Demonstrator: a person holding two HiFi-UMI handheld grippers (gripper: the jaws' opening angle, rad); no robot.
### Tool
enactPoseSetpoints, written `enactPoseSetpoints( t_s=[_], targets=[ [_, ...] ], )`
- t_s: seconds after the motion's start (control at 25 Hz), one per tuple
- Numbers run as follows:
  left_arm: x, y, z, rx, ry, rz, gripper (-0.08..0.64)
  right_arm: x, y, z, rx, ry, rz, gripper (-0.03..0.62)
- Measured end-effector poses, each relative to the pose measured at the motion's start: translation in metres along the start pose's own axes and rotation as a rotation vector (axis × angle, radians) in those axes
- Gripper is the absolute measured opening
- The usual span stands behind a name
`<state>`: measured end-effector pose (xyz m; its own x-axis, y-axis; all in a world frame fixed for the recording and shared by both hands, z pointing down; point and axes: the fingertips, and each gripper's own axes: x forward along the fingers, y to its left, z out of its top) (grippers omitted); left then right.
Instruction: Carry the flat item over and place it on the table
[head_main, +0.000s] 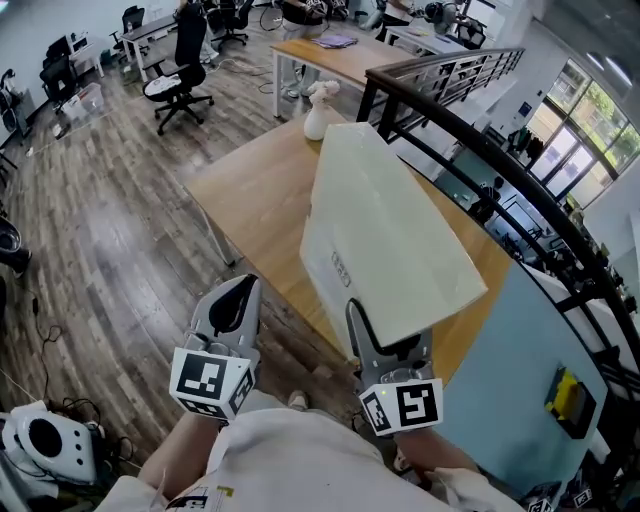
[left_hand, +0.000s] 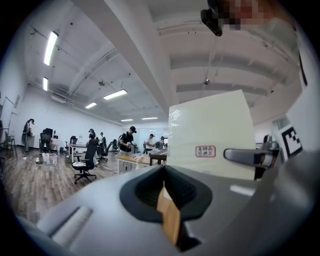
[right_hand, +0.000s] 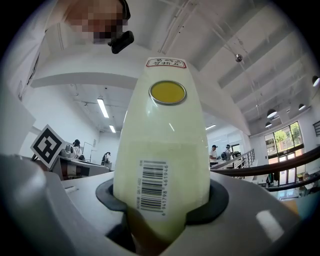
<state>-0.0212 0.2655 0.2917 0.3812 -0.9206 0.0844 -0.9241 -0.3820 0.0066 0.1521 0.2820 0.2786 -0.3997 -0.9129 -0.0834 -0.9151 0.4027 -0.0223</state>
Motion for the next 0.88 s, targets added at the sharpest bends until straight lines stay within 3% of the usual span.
enactPoseSetpoints(
  t_s=[0.52, 0.88],
  targets=[
    [0.028, 0.005, -0.006, 0.005, -0.004, 0.011, 0.003, 0.021, -0.029, -0.013, -0.004, 0.019, -0.010, 0.282],
    [0.073, 0.033, -0.014, -0.001, 0.014, -0.021, 0.003, 0.070, -0.037, -0.025, -0.009, 0.035, -0.033, 0.282]
  ],
)
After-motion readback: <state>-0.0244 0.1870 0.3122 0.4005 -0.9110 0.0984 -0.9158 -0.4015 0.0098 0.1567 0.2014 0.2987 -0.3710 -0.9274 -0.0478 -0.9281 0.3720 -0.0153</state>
